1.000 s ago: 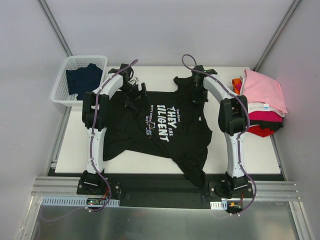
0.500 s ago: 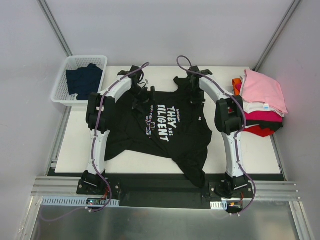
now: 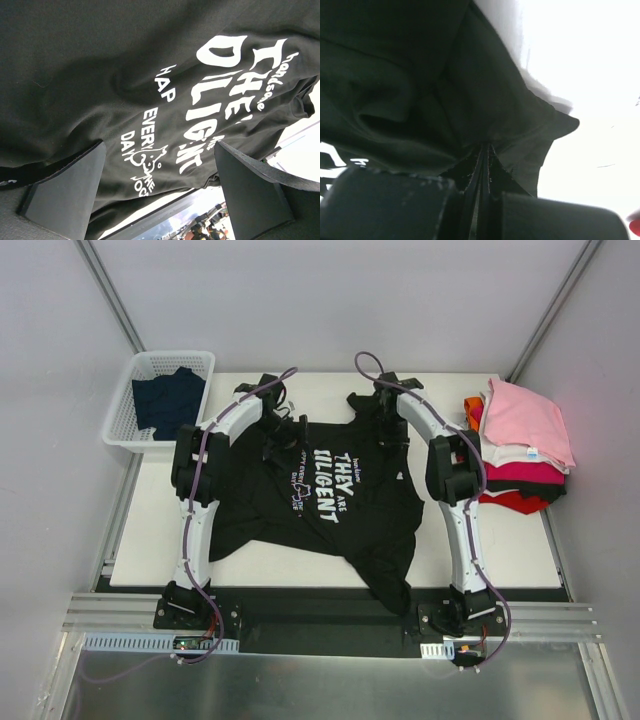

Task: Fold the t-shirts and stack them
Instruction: Flatten out the tshirt

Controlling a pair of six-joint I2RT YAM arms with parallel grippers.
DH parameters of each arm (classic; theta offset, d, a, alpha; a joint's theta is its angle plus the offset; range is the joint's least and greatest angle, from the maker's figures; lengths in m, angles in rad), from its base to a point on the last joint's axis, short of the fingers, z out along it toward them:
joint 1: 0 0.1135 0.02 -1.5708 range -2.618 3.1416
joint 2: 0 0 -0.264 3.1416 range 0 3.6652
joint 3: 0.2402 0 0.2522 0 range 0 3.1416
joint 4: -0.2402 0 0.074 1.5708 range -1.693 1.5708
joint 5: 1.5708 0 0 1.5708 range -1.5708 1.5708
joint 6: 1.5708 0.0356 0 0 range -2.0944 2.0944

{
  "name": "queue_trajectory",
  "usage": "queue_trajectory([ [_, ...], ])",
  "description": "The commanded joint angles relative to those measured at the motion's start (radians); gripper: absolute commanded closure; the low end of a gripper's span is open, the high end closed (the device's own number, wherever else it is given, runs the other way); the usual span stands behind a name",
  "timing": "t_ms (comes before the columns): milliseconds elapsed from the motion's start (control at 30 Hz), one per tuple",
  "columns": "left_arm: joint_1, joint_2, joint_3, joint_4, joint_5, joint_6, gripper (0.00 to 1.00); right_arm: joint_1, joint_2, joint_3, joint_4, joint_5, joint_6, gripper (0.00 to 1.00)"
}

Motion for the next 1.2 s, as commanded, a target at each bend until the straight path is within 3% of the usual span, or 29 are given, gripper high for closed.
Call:
queue_trajectory([
  [0,0.003,-0.051,-0.005,-0.006,-0.018,0.015,0.09,-0.056,0.017,0.037,-0.030,0.026,0.036,0.99],
  [267,0.003,-0.038,-0.008,-0.007,-0.018,0.015,0.09,-0.155,0.010,0.040,-0.032,0.054,0.022,0.99],
  [467,0.003,-0.034,-0.003,-0.006,-0.015,0.011,0.09,-0.179,0.027,0.061,-0.009,-0.017,-0.007,0.99],
  [667,0.003,-0.055,-0.003,-0.007,-0.009,-0.003,0.09,-0.181,-0.023,-0.012,0.109,-0.262,-0.026,0.67],
  [900,0.003,-0.176,-0.026,-0.007,-0.001,-0.044,0.09,-0.179,-0.193,-0.051,0.086,-0.350,-0.003,0.62],
  [1033,-0.015,-0.293,-0.127,-0.007,0.001,-0.074,0.08,-0.176,-0.355,-0.208,0.060,-0.407,0.022,0.62],
  [1167,-0.066,-0.449,-0.374,0.006,-0.028,-0.104,0.08,-0.129,-0.603,-0.595,0.109,-0.408,0.022,0.62],
])
